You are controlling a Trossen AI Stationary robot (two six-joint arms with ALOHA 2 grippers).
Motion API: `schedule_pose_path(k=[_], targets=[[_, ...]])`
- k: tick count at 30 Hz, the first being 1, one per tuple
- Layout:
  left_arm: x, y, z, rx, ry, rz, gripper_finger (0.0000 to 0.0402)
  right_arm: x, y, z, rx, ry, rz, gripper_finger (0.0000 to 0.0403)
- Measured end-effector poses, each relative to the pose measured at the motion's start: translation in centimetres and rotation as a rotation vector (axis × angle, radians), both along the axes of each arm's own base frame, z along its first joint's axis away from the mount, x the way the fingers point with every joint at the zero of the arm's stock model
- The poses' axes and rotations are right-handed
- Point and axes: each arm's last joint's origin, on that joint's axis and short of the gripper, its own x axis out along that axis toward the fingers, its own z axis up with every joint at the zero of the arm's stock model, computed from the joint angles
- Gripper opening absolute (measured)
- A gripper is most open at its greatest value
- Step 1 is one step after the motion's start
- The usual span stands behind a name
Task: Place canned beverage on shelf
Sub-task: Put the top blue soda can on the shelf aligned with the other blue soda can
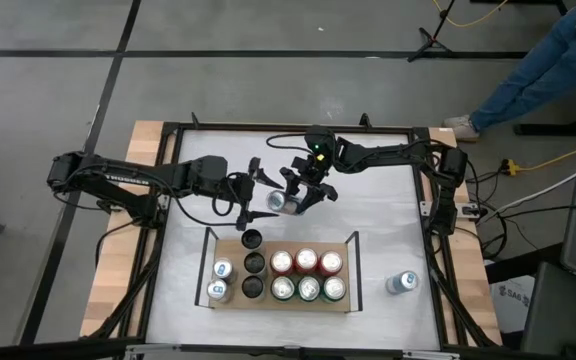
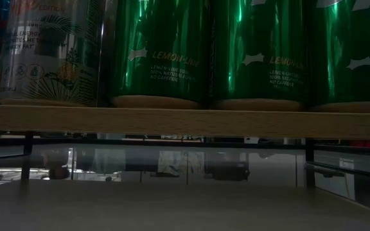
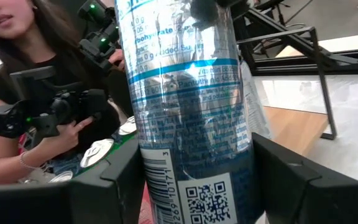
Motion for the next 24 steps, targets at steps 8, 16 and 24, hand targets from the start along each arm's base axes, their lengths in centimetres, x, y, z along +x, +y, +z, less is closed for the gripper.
schedule_pose_path(k=[8, 16, 24], targets=[[0.1, -0.2, 0.3, 0.001, -0.027, -0.005, 0.0323, -0.2, 0.1, 0.1, 0.020, -0.003, 0.068, 0.0230], [0.2, -1.2, 0.6, 0.003, -0.069, -0.044, 0.0323, -0.4, 0.2, 0.1, 0.040, -0.009, 0.143, 0.0230], [0.4, -1.9, 0.5, 0.005, -0.069, -0.060, 0.0323, -0.4, 0.2, 0.1, 0.042, -0.010, 0.151, 0.0230]])
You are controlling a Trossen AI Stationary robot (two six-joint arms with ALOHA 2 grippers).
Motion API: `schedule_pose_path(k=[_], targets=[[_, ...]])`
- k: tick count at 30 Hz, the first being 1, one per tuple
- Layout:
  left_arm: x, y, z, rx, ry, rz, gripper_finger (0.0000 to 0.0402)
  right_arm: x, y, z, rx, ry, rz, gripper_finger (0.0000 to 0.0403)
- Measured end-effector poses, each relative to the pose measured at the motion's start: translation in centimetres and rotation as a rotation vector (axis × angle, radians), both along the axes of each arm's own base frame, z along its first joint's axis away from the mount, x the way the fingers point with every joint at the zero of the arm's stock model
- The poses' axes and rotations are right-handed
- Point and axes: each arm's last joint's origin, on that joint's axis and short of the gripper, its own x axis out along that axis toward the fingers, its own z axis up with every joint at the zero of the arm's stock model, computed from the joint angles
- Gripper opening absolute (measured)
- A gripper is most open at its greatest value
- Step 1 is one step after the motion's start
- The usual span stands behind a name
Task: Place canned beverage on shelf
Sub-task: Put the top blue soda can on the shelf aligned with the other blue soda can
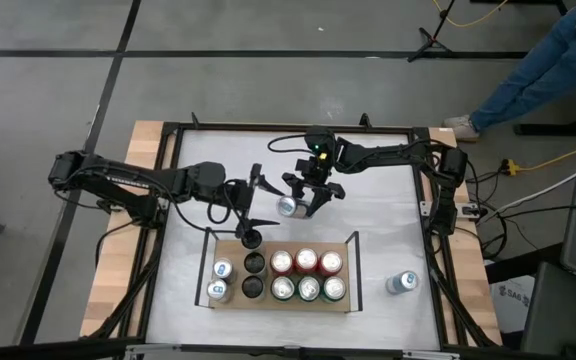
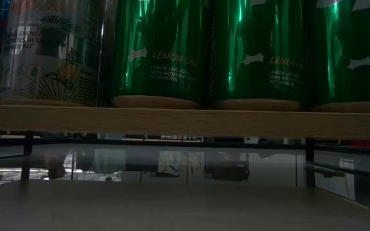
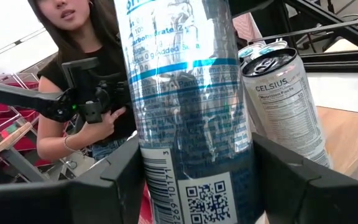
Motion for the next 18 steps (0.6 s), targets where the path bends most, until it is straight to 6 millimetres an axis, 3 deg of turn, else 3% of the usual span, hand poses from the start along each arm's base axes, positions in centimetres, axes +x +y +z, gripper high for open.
schedule_pose_path(k=[18], targets=[[2.0, 0.0, -1.2, 0.008, -0.039, 0.046, 0.0323, 0.0, 0.0, 0.0, 0.002, 0.006, -0.002, 0.0230]])
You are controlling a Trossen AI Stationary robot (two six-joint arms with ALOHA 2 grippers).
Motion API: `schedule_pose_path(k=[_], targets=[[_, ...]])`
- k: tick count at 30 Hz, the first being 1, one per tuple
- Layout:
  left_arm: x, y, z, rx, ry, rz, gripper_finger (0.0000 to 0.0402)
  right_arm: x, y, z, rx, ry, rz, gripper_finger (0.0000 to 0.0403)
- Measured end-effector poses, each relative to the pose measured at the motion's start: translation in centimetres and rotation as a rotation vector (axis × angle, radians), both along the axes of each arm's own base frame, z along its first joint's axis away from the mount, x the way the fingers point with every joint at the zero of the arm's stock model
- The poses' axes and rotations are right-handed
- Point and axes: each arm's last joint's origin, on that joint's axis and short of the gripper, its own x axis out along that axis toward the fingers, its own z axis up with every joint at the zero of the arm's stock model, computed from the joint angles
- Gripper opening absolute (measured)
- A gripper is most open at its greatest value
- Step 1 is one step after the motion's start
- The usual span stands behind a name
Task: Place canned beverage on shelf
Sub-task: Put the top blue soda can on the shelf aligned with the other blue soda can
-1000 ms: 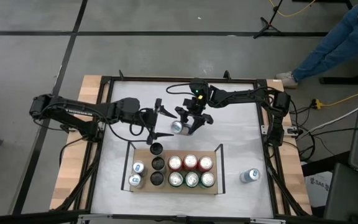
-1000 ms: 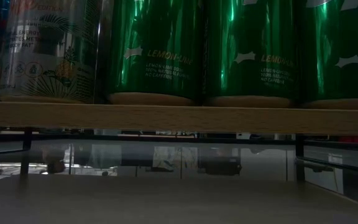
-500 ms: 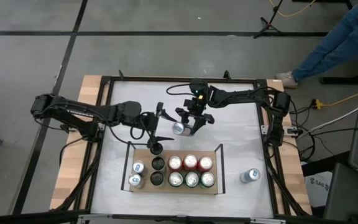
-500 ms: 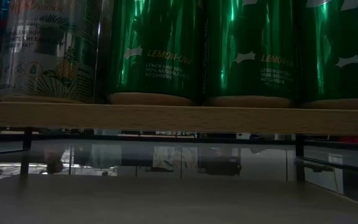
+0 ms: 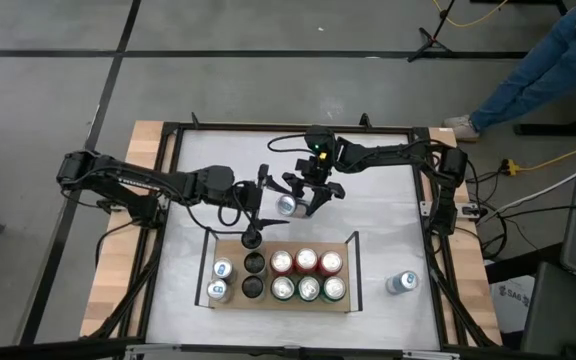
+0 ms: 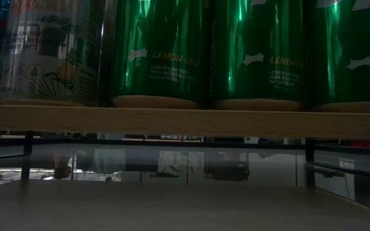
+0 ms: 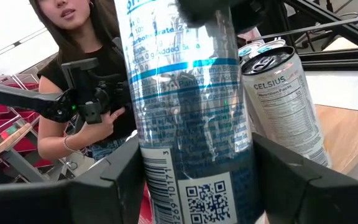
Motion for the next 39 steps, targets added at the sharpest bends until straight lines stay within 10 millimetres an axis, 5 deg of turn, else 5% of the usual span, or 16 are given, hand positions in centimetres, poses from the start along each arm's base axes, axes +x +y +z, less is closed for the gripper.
schedule_pose_path(k=[17, 39], targets=[[0.07, -0.20, 0.56, 0.150, -0.073, -0.030, 0.0320, -0.01, 0.02, 0.00, 0.002, 0.000, 0.007, 0.0230], [0.07, -0.14, 0.63, 0.151, -0.079, -0.024, 0.0232, -0.01, 0.05, 0.00, 0.002, -0.001, 0.010, 0.0230]])
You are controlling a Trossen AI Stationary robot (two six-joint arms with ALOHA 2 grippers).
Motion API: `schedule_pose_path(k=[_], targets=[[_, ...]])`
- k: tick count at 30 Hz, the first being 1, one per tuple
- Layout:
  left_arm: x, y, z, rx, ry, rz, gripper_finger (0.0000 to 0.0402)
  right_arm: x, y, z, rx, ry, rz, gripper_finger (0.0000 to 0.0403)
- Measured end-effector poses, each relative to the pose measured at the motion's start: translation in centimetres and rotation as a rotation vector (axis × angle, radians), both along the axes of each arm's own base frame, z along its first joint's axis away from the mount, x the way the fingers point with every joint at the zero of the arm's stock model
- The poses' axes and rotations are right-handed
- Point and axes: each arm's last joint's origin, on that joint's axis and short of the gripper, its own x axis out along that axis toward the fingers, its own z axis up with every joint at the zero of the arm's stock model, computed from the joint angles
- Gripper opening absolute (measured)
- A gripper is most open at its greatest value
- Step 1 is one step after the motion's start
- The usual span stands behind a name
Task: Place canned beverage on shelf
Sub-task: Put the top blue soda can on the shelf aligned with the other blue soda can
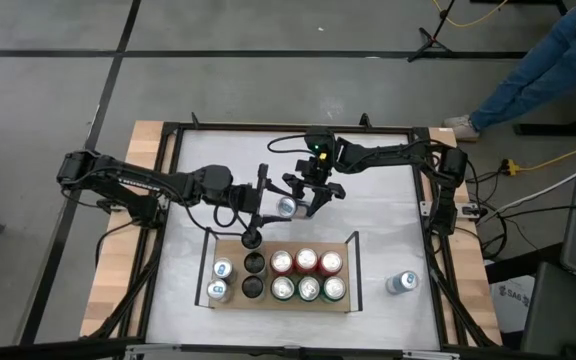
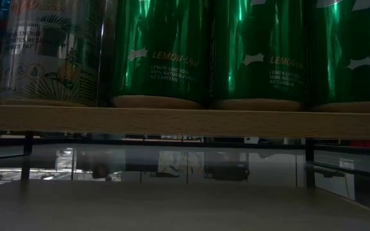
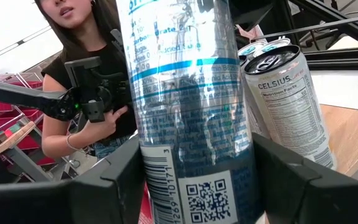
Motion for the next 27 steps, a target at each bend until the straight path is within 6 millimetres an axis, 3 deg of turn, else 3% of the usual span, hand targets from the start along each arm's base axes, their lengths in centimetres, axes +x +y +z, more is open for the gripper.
schedule_pose_path(k=[8, 19, 27], targets=[[0.00, 0.02, 0.00, 0.001, 0.000, 0.009, 0.0230, 0.00, 0.00, 0.00, 0.000, 0.000, 0.000, 0.0231], [0.00, 0.04, -0.06, -0.001, 0.005, 0.016, 0.0229, 0.01, -0.05, 0.00, -0.002, 0.000, -0.008, 0.0289], [-0.01, 0.03, -0.10, -0.008, 0.009, 0.016, 0.0229, 0.14, -0.14, -0.03, -0.017, 0.003, -0.061, 0.0293]])
